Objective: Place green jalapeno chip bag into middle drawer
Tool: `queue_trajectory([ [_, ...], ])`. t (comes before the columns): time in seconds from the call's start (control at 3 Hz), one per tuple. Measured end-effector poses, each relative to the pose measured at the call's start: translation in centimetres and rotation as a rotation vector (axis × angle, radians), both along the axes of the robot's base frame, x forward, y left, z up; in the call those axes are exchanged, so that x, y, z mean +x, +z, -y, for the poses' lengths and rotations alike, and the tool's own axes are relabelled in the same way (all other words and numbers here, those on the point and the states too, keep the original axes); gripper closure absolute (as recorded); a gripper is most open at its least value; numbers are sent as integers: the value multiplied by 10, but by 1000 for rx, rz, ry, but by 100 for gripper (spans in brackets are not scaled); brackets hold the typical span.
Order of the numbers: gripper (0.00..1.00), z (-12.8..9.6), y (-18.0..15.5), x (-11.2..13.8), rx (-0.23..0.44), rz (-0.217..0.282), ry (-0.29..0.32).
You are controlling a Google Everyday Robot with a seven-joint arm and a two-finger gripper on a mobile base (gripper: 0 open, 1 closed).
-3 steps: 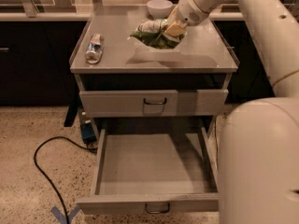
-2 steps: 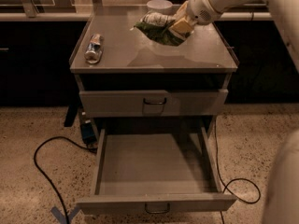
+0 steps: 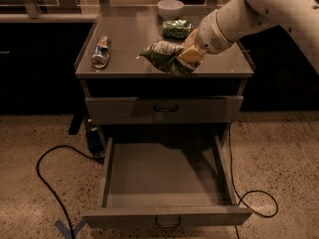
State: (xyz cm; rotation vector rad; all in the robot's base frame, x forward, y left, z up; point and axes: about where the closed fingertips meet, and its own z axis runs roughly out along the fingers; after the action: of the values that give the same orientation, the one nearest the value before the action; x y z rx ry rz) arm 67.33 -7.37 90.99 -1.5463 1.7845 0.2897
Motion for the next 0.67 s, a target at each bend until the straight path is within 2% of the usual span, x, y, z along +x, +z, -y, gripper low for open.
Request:
queue_trajectory([
  [0.67, 100, -5, -5, -6, 25, -7, -2],
])
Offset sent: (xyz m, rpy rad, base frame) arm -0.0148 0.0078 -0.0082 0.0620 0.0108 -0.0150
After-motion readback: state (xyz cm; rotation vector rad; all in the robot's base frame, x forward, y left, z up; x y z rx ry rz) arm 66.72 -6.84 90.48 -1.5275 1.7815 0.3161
